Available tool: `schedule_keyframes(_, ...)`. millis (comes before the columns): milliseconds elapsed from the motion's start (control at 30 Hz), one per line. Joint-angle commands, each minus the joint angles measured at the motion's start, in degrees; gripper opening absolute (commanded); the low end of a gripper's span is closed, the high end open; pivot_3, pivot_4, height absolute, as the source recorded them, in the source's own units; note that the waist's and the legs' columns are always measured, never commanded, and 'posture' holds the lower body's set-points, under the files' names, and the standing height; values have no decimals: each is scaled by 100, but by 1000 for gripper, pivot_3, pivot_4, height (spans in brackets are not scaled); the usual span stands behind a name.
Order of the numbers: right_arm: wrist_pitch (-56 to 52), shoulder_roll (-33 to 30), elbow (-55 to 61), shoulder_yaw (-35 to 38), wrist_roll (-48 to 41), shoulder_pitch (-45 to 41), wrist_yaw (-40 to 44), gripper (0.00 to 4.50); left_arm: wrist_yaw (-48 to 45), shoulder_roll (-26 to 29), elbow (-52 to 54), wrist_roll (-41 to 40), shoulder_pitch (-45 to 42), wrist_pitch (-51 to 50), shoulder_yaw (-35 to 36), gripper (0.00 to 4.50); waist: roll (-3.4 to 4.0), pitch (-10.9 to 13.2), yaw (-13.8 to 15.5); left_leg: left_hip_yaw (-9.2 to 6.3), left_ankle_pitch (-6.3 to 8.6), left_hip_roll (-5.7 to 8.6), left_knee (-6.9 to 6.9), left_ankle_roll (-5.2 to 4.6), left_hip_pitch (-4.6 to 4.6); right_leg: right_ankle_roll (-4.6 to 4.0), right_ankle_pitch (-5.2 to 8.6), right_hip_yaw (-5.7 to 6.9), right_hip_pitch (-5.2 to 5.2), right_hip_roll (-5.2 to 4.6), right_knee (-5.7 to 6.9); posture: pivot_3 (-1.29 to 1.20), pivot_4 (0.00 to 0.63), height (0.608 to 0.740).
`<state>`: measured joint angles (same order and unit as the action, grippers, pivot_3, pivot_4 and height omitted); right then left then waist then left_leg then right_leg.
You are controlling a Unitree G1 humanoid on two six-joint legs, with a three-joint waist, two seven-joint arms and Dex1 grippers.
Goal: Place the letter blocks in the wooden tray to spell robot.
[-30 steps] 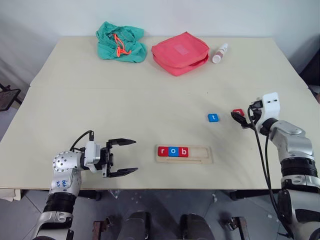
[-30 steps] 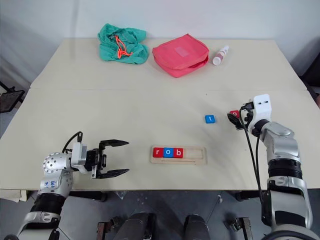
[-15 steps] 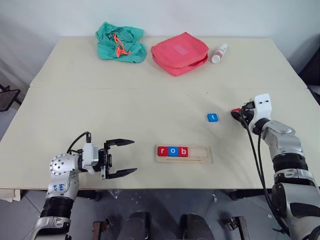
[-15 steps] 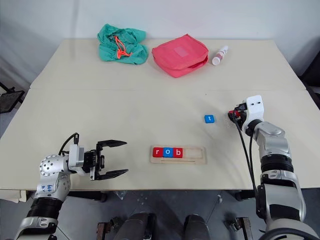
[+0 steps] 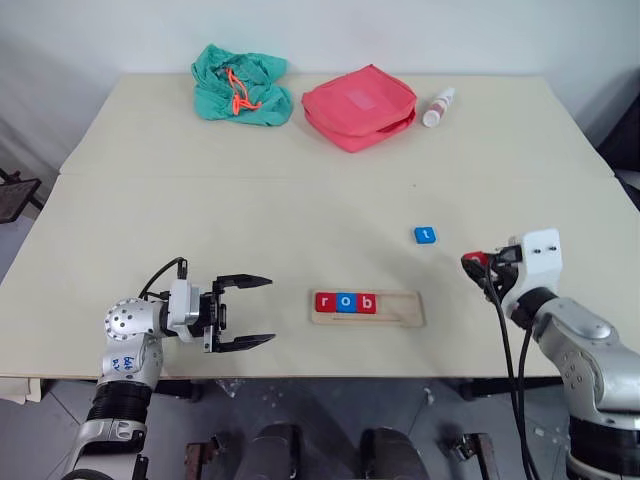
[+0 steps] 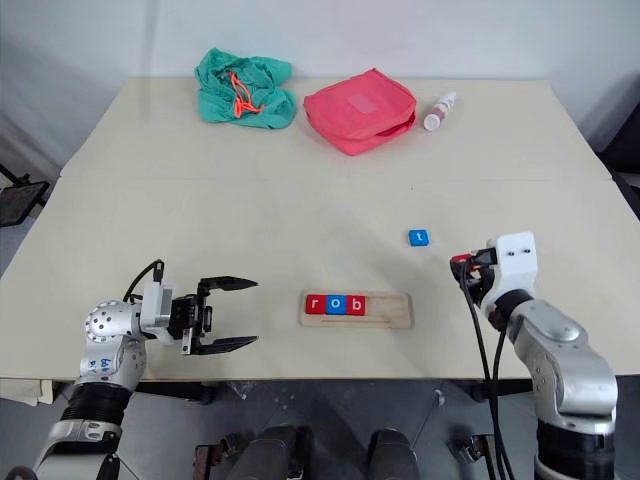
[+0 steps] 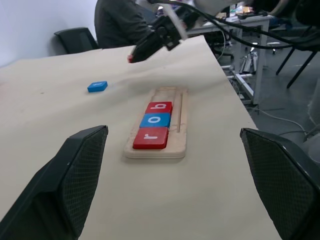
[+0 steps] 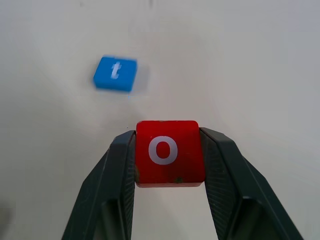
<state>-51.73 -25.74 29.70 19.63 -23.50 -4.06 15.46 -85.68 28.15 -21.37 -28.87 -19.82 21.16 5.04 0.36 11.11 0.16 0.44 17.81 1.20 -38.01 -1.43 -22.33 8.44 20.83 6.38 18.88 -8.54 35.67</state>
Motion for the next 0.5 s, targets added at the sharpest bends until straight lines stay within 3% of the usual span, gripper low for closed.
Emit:
schedule_keyframes(33,-200,257,705,154,-168,434,-240,1466,-130,27,-46,-44,-128,-16,-1,4500,0,0,2,1,0,2,0,0,0,0,0,-3,0,-1,0,0,150,740)
schedule_keyframes(300,-73,418,717,32,-215,774,-211,1466,-148,70,-4,-60,-202,-115,-9,4500,0,0,-19,13,0,2,0,0,7,0,0,-14,0,0,0,0,150,740)
schedule_keyframes(500,303,453,559,-46,-146,752,-168,3431,-88,88,181,-81,-110,-186,10,4500,0,0,-17,13,0,3,1,0,7,0,0,-14,1,0,0,0,150,740)
